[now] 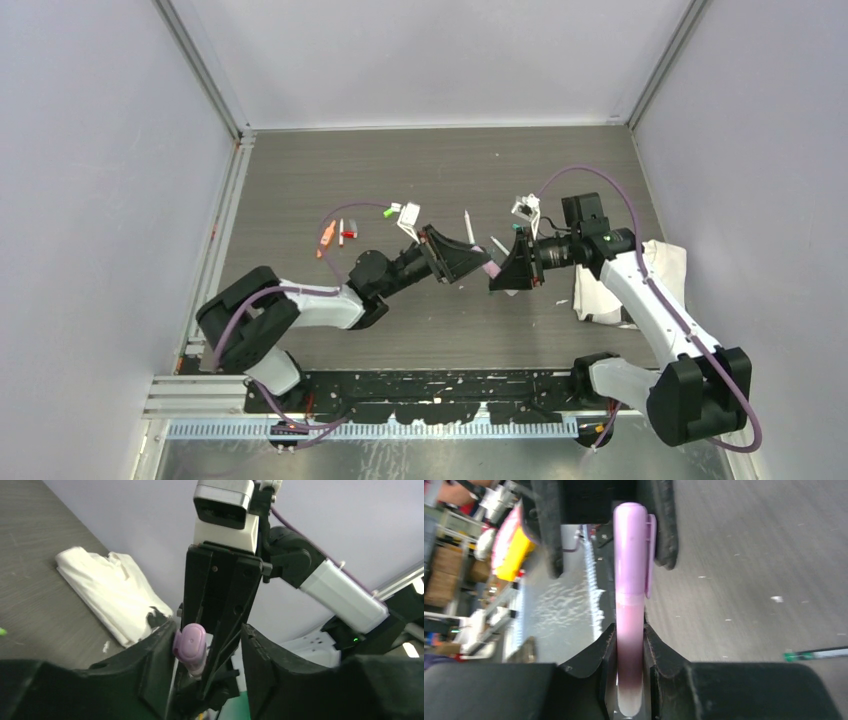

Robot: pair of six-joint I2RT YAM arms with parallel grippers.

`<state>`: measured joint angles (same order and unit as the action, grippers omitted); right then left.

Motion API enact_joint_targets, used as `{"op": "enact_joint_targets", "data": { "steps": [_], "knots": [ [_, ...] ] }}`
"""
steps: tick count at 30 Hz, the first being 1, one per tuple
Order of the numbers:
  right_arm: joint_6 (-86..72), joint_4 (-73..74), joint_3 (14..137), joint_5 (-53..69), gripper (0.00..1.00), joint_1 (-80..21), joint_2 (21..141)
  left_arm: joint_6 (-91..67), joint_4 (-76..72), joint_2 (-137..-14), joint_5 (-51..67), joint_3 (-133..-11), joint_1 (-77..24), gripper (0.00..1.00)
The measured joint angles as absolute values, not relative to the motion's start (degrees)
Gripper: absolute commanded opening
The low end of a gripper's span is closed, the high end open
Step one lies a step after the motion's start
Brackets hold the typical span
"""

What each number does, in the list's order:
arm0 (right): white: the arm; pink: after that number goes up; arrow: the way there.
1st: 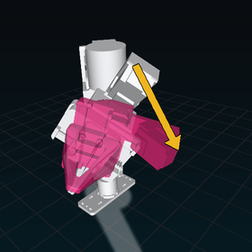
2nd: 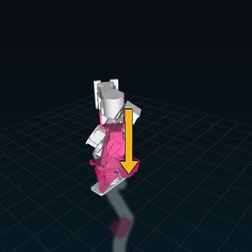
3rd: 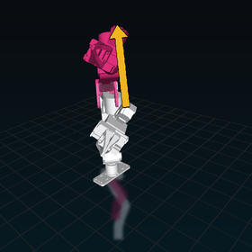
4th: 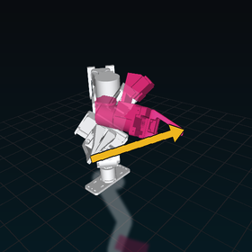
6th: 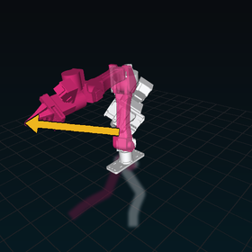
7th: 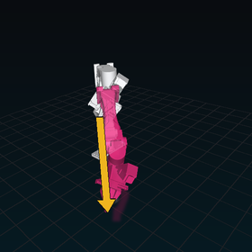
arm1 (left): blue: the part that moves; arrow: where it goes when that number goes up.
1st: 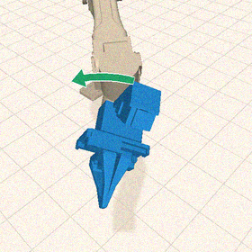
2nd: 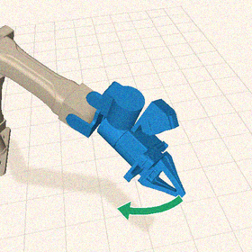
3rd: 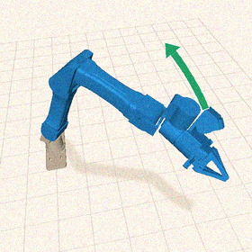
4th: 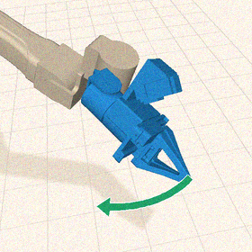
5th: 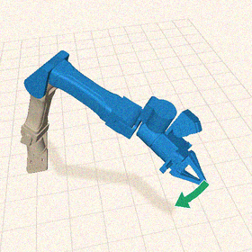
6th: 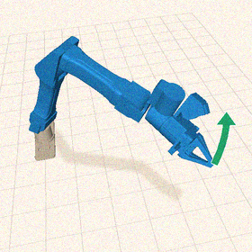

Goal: Insert the pens into the pen caps
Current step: Press the pen cap onto the pen, then place the pen at the center of the board.

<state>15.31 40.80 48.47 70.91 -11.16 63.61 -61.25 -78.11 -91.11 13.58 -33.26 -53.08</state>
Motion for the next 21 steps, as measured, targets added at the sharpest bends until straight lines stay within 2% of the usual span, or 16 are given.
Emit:
{"op": "enact_joint_targets", "data": {
  "steps": [3,10,16,21],
  "knots": [
    [18.46,40.16,50.06,68.86,0.01,-11.14,65.17,-59.2,-73.49,-87.74,14.48,-33.1,-52.77,0.78],
    [22.61,40.21,53.08,64.82,0.01,-11.38,66.13,-46.89,-53.74,-69.91,8.12,-32.53,-51.86,0.99],
    [18.94,38.04,53.39,55.92,0.01,-7.92,64.27,-34.61,-32.1,-53.69,3.51,-35.53,-50.72,1.0],
    [10.46,30.57,53.39,40.97,0.01,-4.21,63.35,-22.17,-15.03,-51.99,1.76,-46.02,-49.69,1.0]
  ]
}}
